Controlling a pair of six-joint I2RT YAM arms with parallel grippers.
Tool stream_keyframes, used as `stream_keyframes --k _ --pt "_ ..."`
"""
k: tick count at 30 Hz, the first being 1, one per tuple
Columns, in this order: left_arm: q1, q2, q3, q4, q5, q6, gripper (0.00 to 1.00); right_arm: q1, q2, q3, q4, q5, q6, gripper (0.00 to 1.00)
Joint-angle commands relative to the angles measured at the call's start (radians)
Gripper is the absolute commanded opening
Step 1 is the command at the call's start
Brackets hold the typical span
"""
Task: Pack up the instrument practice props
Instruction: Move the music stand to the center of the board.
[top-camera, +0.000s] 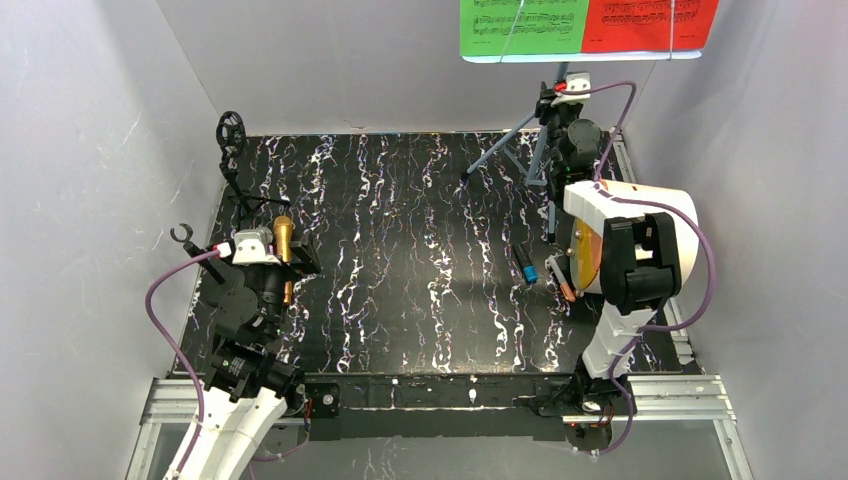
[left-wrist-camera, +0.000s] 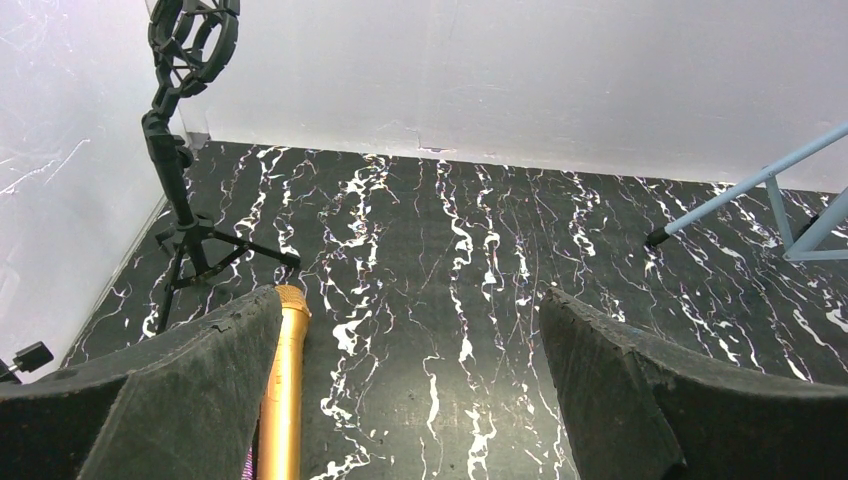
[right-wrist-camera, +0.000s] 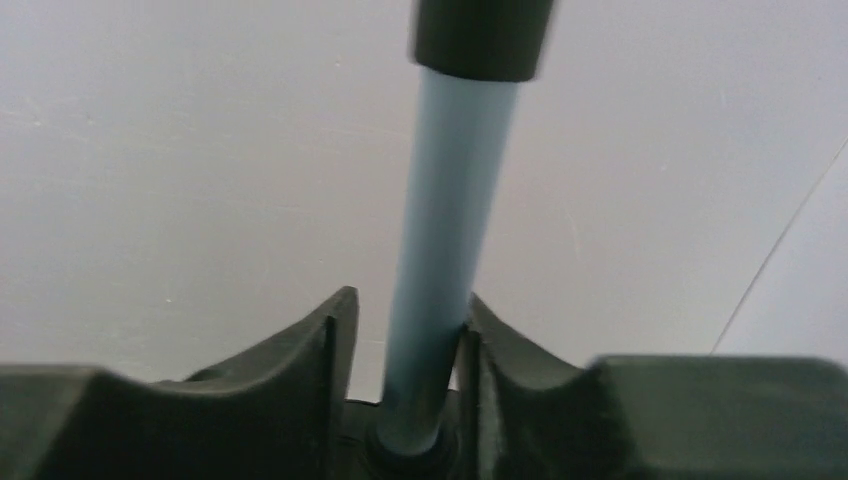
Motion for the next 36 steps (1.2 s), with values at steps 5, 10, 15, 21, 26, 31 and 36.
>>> stream_keyframes --k 5,10,15,21,26,31,36 --pt "-0.011 -0.003 -0.009 0.026 -0.012 0.013 0.99 -0.004 -0.012 0.051 0.010 -0.268 0.062 0.19" --pt "-0.012 -0.008 -0.010 0.023 -0.013 0.014 0.98 -0.003 0.028 0.142 -0.030 -0.452 0.148 0.01" --pt "-0.013 -0.012 -0.011 0.023 -0.004 0.013 0.98 0.023 0.072 0.219 -0.025 -0.566 0.222 0.01" --pt "-0.013 -0.017 -0.008 0.019 0.003 -0.003 0.98 0.086 0.092 0.214 0.063 -0.597 0.323 0.01" --pt "-0.013 -0.006 0.000 0.013 0.038 -0.009 0.98 0.145 0.108 0.190 0.158 -0.608 0.433 0.01" --pt "-0.013 0.018 0.013 0.006 0.116 -0.015 0.98 0.210 0.112 0.166 0.218 -0.565 0.514 0.01" --pt "-0.013 0.052 0.040 -0.012 0.153 -0.069 0.98 0.278 0.097 0.140 0.211 -0.505 0.507 0.01"
